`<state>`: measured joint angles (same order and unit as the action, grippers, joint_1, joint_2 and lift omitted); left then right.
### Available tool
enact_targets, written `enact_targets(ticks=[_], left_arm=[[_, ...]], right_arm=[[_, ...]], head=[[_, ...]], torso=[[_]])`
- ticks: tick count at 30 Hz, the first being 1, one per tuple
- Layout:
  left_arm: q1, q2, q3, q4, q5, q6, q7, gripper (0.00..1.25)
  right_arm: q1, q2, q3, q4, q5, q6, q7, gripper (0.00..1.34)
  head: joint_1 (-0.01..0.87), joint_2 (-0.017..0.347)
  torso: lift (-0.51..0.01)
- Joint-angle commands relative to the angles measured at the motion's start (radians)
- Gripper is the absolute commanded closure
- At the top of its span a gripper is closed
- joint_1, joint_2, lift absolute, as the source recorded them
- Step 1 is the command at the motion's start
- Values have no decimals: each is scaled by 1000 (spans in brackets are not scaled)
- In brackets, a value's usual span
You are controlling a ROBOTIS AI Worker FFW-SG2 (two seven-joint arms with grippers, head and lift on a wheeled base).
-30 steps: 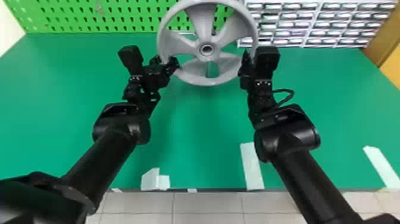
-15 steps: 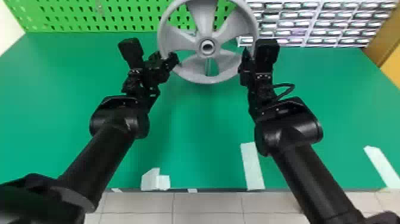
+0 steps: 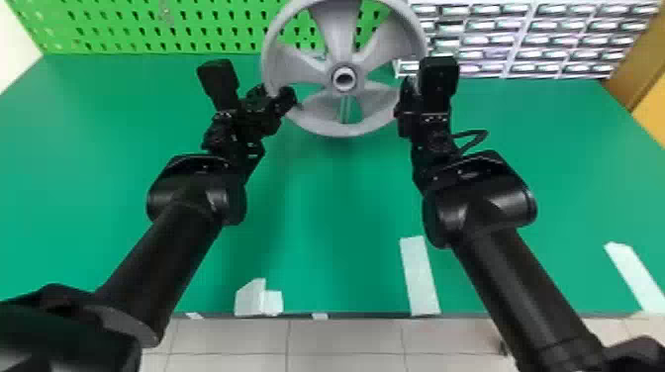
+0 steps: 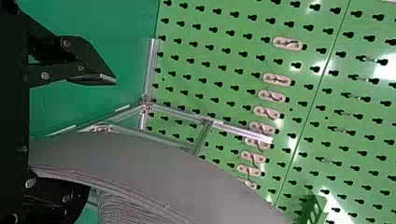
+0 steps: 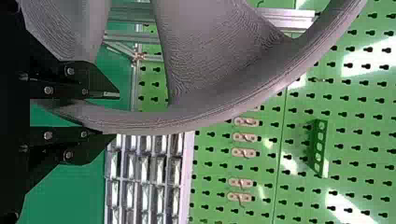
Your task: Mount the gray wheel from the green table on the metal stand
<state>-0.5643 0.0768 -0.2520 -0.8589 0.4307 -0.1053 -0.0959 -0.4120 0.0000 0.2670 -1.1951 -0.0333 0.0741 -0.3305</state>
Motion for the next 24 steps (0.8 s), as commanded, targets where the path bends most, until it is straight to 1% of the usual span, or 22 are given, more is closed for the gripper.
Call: enact_targets(ticks=[1,4,10,24], left_arm=[[-12,0,-6,32,-1,-19,197,713],[-22,-2,-6,49,11,-21,202,713],[-28,-2,-6,60,6,-22,209,713],[-34,-2,0,66,-13,-22,219,711]], right_arm=[[-10,1,1,20,1,1,-10,1144],[-17,1,6,35,1,1,-10,1144],[-22,1,12,40,0,3,-10,1144],[-24,1,20,42,0,3,-10,1138]], head=[[868,52],[868,52],[868,52],[868,52]], torso=[[-93],[-93],[-93],[-93]])
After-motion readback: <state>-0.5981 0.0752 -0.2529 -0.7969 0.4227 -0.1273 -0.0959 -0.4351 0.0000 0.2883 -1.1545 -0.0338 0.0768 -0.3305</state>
